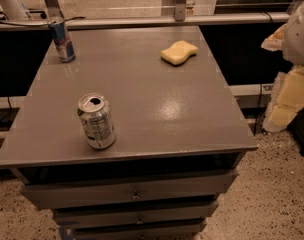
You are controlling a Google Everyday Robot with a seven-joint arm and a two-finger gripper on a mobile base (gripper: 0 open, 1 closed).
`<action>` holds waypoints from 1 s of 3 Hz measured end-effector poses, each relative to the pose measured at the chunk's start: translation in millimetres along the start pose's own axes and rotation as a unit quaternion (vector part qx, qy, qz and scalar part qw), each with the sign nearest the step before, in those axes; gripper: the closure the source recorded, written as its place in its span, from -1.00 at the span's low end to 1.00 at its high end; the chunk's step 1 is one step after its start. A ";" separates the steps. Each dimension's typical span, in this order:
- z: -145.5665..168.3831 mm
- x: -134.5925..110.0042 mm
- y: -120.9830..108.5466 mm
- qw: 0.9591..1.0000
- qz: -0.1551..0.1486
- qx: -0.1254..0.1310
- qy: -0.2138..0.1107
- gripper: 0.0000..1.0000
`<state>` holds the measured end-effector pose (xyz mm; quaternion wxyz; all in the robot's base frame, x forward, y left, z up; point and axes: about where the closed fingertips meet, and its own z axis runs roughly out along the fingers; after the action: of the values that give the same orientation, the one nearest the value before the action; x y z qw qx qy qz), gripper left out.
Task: Move 7up can near sponge
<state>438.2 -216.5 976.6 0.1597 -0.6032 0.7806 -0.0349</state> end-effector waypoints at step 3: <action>27.0 -27.6 11.1 0.991 0.045 -0.010 -0.123 -1.00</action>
Offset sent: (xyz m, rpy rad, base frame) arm 0.0070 0.0070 -0.0195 0.2589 -0.0176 -0.0298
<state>441.8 -183.5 954.0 0.2501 -0.5689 0.7815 0.0549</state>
